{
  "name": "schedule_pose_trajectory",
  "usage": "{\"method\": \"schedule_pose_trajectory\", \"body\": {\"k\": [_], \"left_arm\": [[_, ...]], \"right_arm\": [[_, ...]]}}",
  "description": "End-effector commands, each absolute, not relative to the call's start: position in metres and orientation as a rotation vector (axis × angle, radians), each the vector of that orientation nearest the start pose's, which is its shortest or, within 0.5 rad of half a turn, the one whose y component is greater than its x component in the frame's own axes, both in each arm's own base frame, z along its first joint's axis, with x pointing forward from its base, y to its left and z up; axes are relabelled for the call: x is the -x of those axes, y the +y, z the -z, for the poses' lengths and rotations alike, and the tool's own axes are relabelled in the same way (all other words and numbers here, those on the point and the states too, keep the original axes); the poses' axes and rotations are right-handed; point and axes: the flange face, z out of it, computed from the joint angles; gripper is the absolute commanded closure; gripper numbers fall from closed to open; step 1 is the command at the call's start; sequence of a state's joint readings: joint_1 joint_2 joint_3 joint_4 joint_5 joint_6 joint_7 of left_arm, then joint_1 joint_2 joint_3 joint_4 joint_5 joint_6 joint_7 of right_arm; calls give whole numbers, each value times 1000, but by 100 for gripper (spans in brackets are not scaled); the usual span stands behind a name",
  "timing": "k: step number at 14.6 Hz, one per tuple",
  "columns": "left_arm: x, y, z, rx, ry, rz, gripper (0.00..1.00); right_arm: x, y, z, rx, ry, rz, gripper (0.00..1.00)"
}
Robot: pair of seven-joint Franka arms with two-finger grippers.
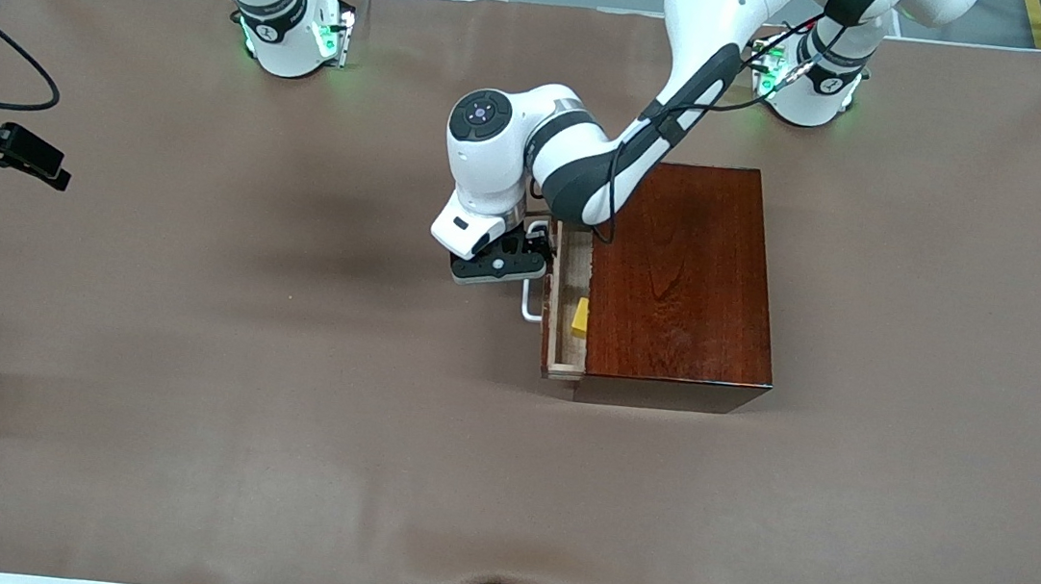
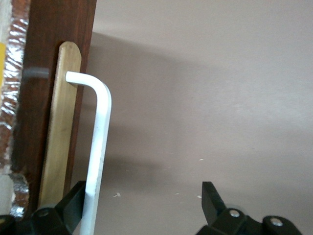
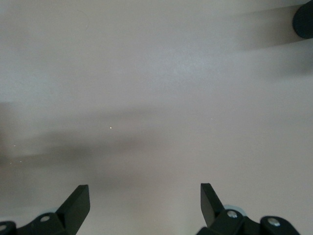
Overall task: Open drawer, take yellow block, close drawer
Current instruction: 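Pull the drawer open with the left gripper while the right gripper approaches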
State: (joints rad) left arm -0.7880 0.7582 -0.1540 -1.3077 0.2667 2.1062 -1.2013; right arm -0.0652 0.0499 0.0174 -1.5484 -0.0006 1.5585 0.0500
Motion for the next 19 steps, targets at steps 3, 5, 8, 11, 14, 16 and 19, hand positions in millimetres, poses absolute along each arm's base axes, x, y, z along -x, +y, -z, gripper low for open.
{"method": "schedule_pose_trajectory", "body": {"k": [3, 5, 8, 11, 14, 16, 19], "left_arm": [[-460, -644, -316, 3381, -272, 364, 0], [-458, -648, -324, 3400, -273, 375, 0], [-457, -645, -342, 3396, -276, 386, 0], [-460, -632, -372, 3349, -294, 373, 0], [-491, -584, -455, 3350, -468, 379, 0], [-527, -521, -485, 3244, -593, 319, 0], [-588, -415, -505, 3125, -679, 264, 0]], "right_arm": [[-558, -26, -612, 3136, 130, -43, 0], [-558, -26, -613, 3138, 130, -39, 0], [-557, -26, -621, 3138, 128, -31, 0], [-554, -26, -628, 3140, 128, -48, 0], [-552, -25, -629, 3139, 125, -67, 0], [-552, -14, -629, 3137, 115, -70, 0], [-551, 68, -626, 3138, 187, -75, 0]]}}
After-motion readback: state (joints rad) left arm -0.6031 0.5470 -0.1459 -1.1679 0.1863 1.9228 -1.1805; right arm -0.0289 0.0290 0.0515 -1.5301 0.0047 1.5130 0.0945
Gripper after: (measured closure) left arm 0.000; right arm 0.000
